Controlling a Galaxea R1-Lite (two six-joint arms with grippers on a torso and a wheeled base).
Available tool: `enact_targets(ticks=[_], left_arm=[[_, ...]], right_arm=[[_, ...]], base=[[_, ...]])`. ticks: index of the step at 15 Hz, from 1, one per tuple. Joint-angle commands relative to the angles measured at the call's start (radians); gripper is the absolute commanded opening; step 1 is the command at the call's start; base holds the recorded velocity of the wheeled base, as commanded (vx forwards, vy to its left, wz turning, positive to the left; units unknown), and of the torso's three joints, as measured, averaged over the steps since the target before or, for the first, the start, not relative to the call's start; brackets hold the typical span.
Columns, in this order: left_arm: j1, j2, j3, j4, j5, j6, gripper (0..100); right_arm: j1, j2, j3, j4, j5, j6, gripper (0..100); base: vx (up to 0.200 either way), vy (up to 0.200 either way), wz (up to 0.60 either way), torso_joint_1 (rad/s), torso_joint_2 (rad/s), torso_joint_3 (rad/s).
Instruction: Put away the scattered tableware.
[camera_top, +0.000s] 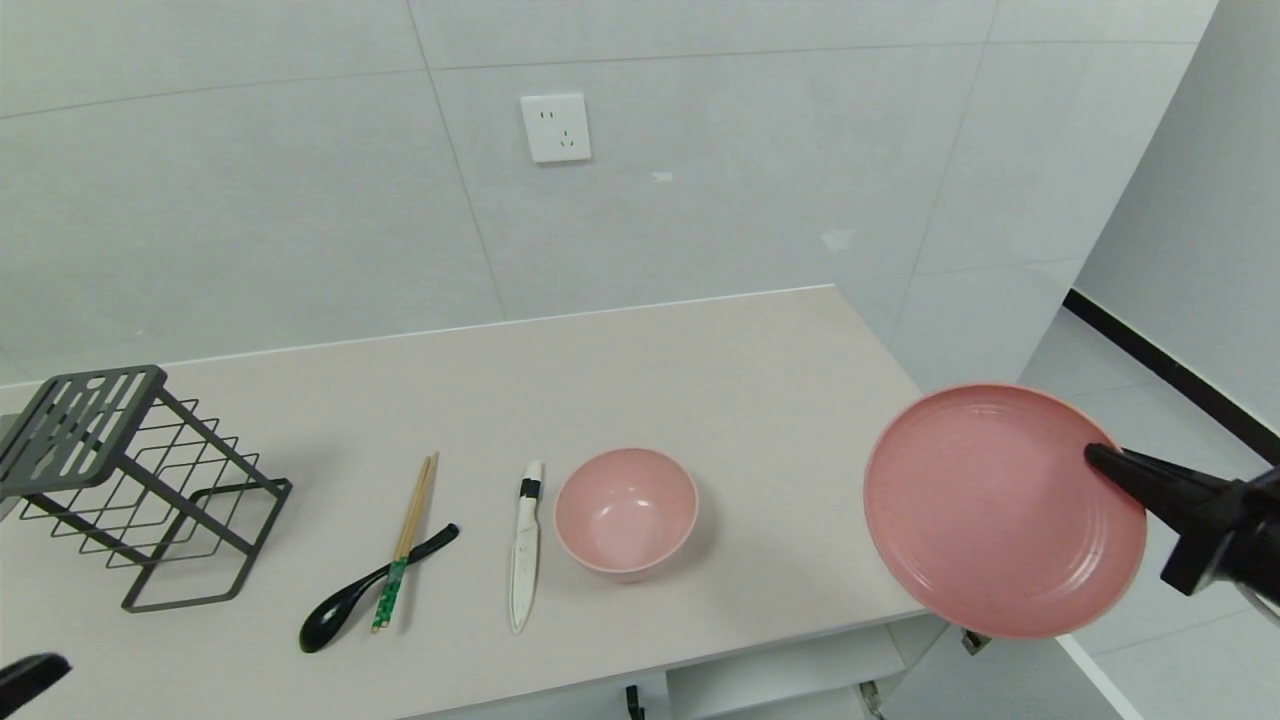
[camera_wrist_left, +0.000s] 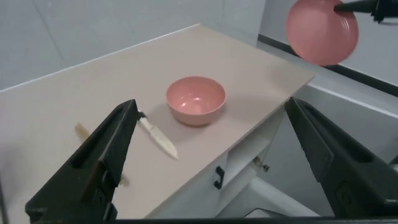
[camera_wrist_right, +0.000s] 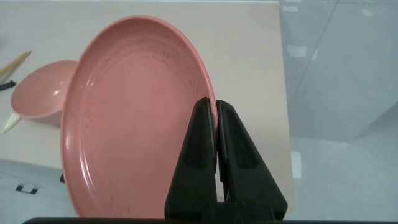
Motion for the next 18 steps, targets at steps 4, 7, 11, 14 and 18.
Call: enact_targets(ticks=[4,7,11,14,18], left_arm=[[-0.041,0.478,-0.034,-0.406,-0.030,0.059,100],[-0.113,0.614,-0.034,-0.468,-0.029,0.077,100],[-0.130,0.791,-0.100,-0.495,-0.022,0.068,100],[-0.157,0.877,-0.162,-0.497,-0.009,0.065,100],[-0.156,1.015,-0.250,-0.505,0.054,0.065,100]], right_arm=[[-0.092,-0.162,0.094,-0.072,0.047,-0.019,0],[-0.095,-0.222,0.075,-0.069,0.057,-0.024,0],[-0.091,-0.239,0.055,-0.069,0.072,-0.026,0],[-0.089,-0.239,0.058,-0.070,0.077,-0.026,0],[-0.089,-0.239,0.059,-0.070,0.077,-0.027,0]], base=[[0.000,0.000,0.00,0.000,0.00,0.000],[0.000,0.000,0.00,0.000,0.00,0.000],[0.000,0.000,0.00,0.000,0.00,0.000],[0.000,0.000,0.00,0.000,0.00,0.000],[0.000,0.000,0.00,0.000,0.00,0.000]])
